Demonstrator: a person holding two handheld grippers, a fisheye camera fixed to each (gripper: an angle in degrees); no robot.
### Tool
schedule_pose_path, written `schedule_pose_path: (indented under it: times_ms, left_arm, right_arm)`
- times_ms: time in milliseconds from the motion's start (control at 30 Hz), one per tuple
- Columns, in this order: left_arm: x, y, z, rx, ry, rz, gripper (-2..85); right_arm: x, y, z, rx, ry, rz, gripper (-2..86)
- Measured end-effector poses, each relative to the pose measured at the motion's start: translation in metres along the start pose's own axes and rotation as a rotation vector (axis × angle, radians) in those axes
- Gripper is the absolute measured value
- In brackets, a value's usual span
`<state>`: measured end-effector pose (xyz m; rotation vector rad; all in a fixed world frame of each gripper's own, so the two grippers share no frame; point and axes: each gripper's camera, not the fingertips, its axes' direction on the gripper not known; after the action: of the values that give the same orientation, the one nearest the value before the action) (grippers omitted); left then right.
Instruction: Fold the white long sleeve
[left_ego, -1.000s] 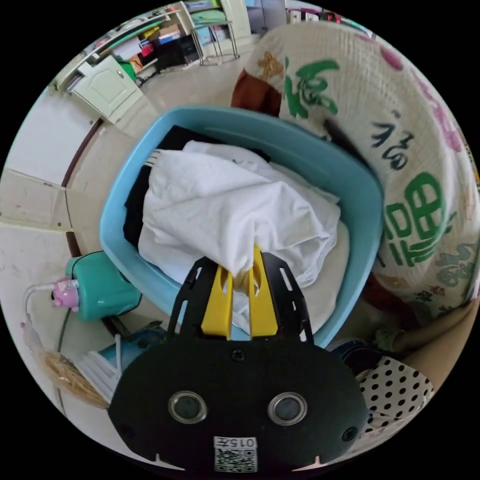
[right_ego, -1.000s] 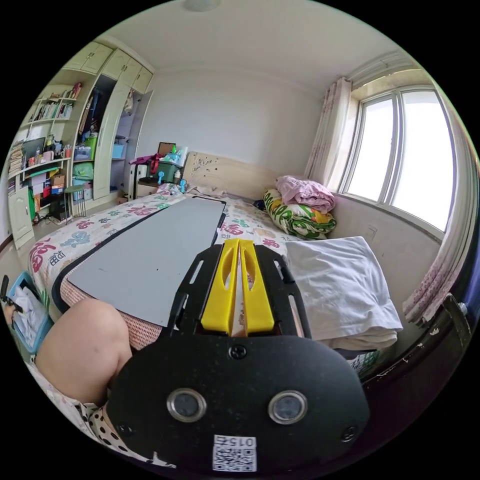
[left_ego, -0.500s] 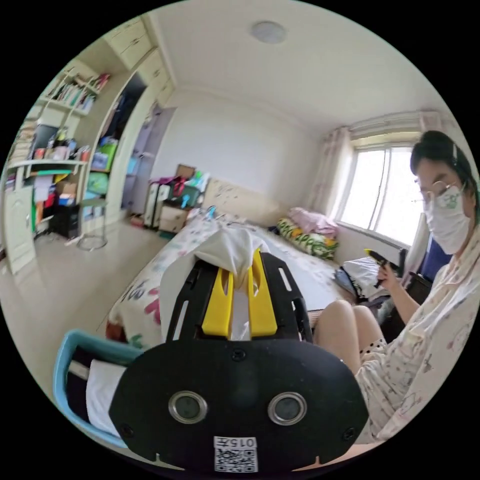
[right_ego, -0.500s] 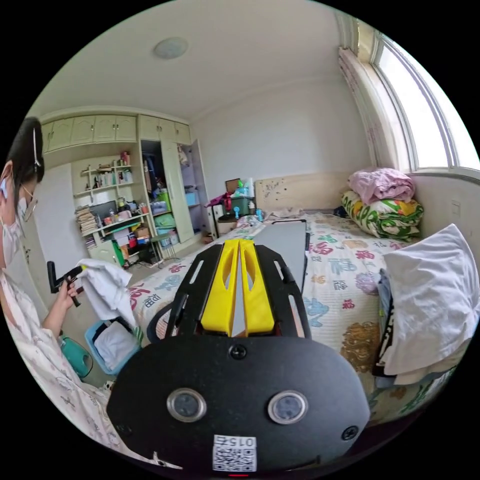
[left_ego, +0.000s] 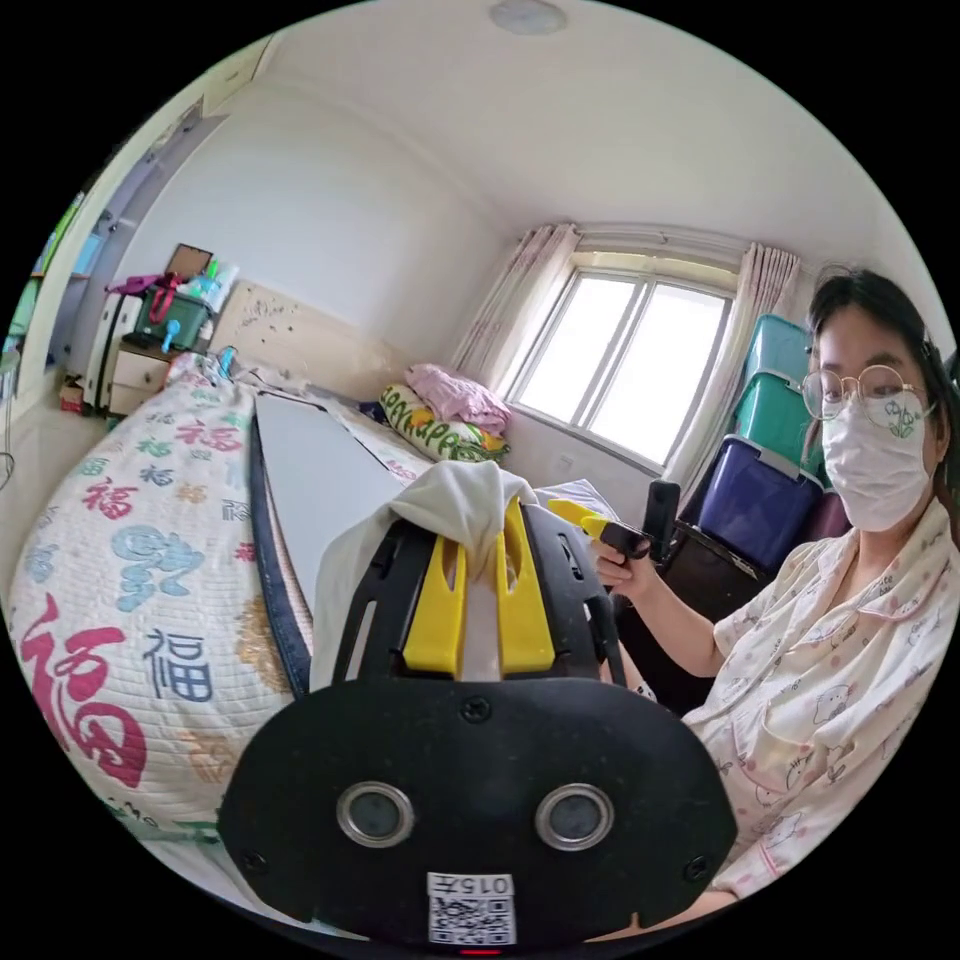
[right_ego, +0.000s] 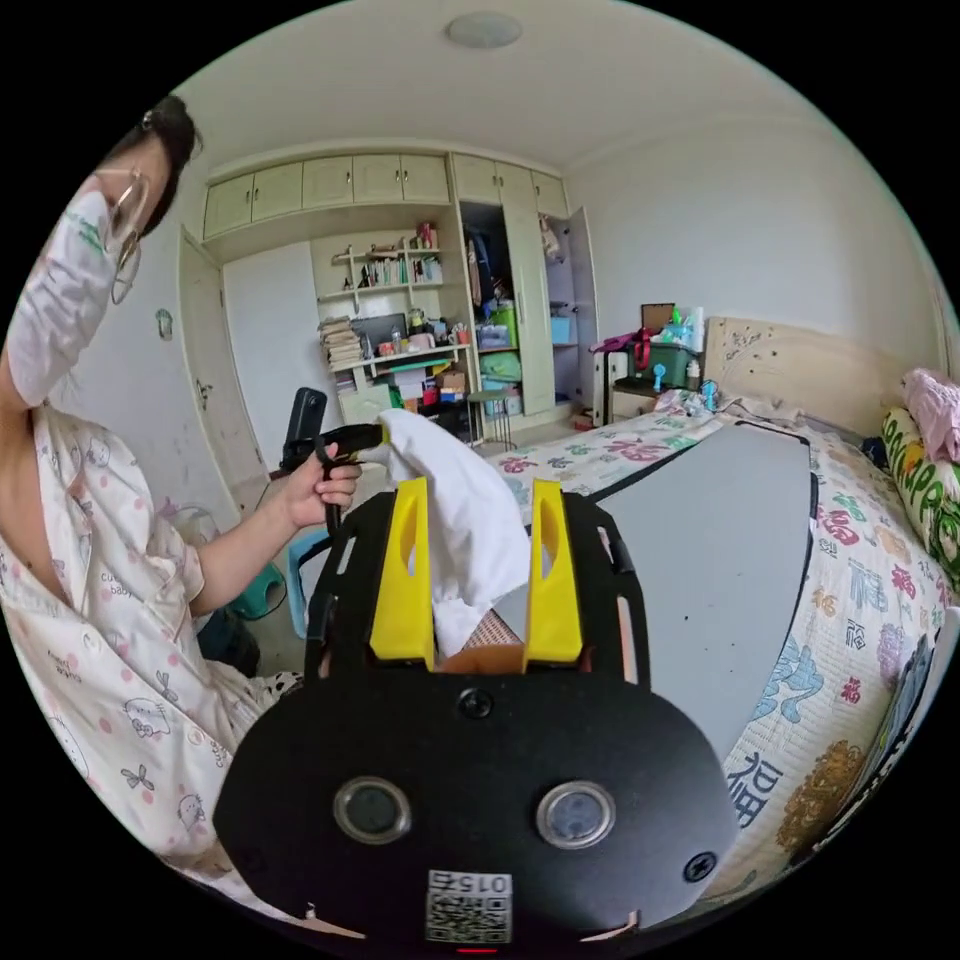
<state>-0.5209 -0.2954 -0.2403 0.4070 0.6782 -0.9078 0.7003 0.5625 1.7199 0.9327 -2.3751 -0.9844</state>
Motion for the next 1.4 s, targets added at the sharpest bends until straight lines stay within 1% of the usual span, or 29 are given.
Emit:
schedule_pose_path:
  times_ms: [67,167,233,267,333,367,433,500,567,667,700,767,833,867,900,967,1033,1167,1300,1400]
  left_arm:
    - [-0.011,0.002,0.031,-0.028,0.04,-0.01,2.8]
    - [-0.027,0.001,0.052,-0.046,0.058,-0.017,3.2]
    - [-0.04,0.002,0.058,-0.045,0.052,-0.031,3.6]
    - [-0.052,0.003,0.061,-0.05,0.044,-0.051,4.0]
    - [-0.071,0.009,0.066,-0.074,-0.016,-0.068,4.9]
    - [-0.086,0.019,0.07,-0.09,-0.122,-0.107,5.6]
    - [-0.107,0.041,0.075,-0.123,-0.253,-0.209,8.2]
    - [-0.115,0.076,0.076,-0.133,-0.29,-0.268,11.9]
    - [-0.109,0.108,0.068,-0.127,-0.337,-0.304,13.3]
    - [-0.089,0.165,0.06,-0.145,-0.418,-0.354,13.8]
    - [-0.078,0.18,0.063,-0.179,-0.431,-0.35,13.6]
    - [-0.056,0.19,0.067,-0.192,-0.456,-0.306,12.0]
    - [-0.038,0.187,0.078,-0.195,-0.454,-0.22,9.5]
    - [-0.032,0.183,0.088,-0.2,-0.434,-0.17,9.1]
    - [-0.035,0.179,0.099,-0.206,-0.423,-0.164,10.1]
    - [-0.045,0.172,0.115,-0.234,-0.438,-0.214,14.8]
    - [-0.051,0.17,0.127,-0.241,-0.474,-0.243,15.7]
    - [-0.052,0.171,0.136,-0.234,-0.539,-0.254,14.2]
    - [-0.057,0.166,0.133,-0.254,-0.544,-0.257,13.6]
    - [-0.053,0.162,0.125,-0.237,-0.553,-0.263,13.5]
  right_arm:
    - [-0.001,0.009,0.017,-0.069,-0.003,-0.039,15.0]
    - [-0.002,0.025,0.059,-0.213,0.1,-0.14,13.5]
    - [0.013,0.034,0.106,-0.346,0.212,-0.15,7.7]
    - [0.018,0.035,0.118,-0.378,0.233,-0.141,6.2]
    - [0.037,0.037,0.156,-0.463,0.265,-0.094,4.2]
    - [0.042,0.037,0.165,-0.486,0.258,-0.085,4.2]
    - [0.067,0.035,0.193,-0.591,0.225,-0.035,4.0]
    - [0.087,0.035,0.2,-0.611,0.206,0.007,3.8]
    - [0.108,0.035,0.197,-0.593,0.168,0.061,3.6]
    - [0.14,0.036,0.189,-0.545,0.115,0.148,3.4]
    - [0.148,0.036,0.188,-0.532,0.112,0.17,3.3]
    - [0.156,0.035,0.193,-0.53,0.114,0.183,3.3]
    - [0.154,0.031,0.207,-0.545,0.109,0.157,3.4]
    - [0.153,0.029,0.211,-0.552,0.114,0.146,3.4]
    - [0.149,0.027,0.219,-0.569,0.132,0.121,3.4]
    - [0.142,0.024,0.231,-0.591,0.168,0.084,3.4]
    - [0.137,0.021,0.243,-0.607,0.198,0.045,3.4]
    - [0.14,0.011,0.256,-0.61,0.213,0.049,3.5]
    - [0.151,-0.005,0.271,-0.61,0.183,0.082,3.5]
    - [0.156,-0.019,0.28,-0.61,0.165,0.098,3.6]
